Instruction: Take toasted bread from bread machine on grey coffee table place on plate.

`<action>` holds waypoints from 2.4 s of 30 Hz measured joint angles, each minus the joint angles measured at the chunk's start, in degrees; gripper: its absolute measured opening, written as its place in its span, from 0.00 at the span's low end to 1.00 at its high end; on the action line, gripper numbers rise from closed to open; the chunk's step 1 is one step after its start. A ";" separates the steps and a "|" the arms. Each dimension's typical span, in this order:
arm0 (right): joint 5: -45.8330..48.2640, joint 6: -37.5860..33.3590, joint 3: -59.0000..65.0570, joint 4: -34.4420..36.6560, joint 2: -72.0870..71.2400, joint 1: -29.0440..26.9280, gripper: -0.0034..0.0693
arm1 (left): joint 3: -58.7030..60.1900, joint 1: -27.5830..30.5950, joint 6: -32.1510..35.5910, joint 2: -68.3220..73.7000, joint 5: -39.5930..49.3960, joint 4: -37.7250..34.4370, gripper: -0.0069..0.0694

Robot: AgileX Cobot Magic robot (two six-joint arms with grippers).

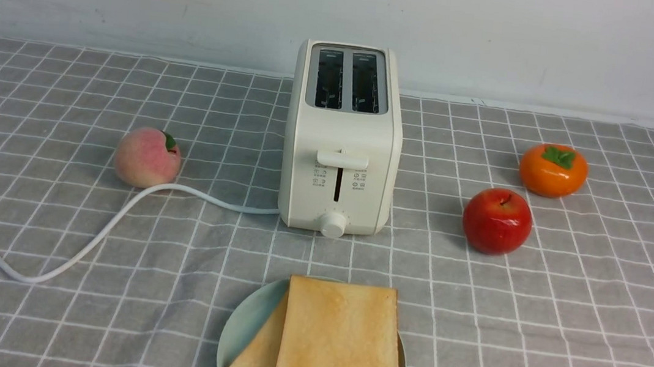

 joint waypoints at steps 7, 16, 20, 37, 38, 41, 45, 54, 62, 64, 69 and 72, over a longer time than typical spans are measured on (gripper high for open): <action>1.95 -5.80 0.82 5.20 -0.43 -0.10 0.27 | 0.00 0.00 0.00 0.00 0.00 0.00 0.19; 1.93 -6.14 17.66 0.67 -1.60 -16.62 0.29 | 0.00 0.00 0.00 0.00 0.05 0.00 0.19; 4.82 -6.09 26.20 -2.87 -1.60 -23.35 0.30 | 0.00 0.00 0.00 0.00 0.05 0.00 0.20; 4.73 -6.03 26.26 -2.98 -1.54 -25.88 0.34 | 0.00 0.00 0.00 -0.01 0.22 0.00 0.22; 4.73 -6.03 26.26 -2.98 -1.54 -25.88 0.34 | 0.00 0.00 0.00 -0.01 0.22 0.00 0.22; 4.73 -6.03 26.26 -2.98 -1.54 -25.88 0.35 | 0.00 0.00 0.00 -0.01 0.22 0.00 0.22; 4.73 -6.03 26.26 -2.98 -1.54 -25.88 0.35 | 0.00 0.00 0.00 -0.01 0.22 0.00 0.22; 4.73 -6.03 26.26 -2.98 -1.54 -25.88 0.37 | 0.00 0.00 0.00 -0.01 0.22 0.00 0.22; 4.73 -6.03 26.26 -2.98 -1.54 -25.88 0.37 | 0.00 0.00 0.00 -0.01 0.22 0.00 0.24; 4.73 -6.03 26.26 -2.98 -1.54 -25.88 0.37 | 0.00 0.00 0.00 -0.01 0.22 0.00 0.24; 4.73 -6.03 26.26 -2.98 -1.54 -25.88 0.37 | 0.00 0.00 0.00 -0.01 0.22 0.00 0.25; 4.73 -6.03 26.26 -2.98 -1.54 -25.88 0.38 | 0.00 0.00 0.00 -0.01 0.22 0.00 0.25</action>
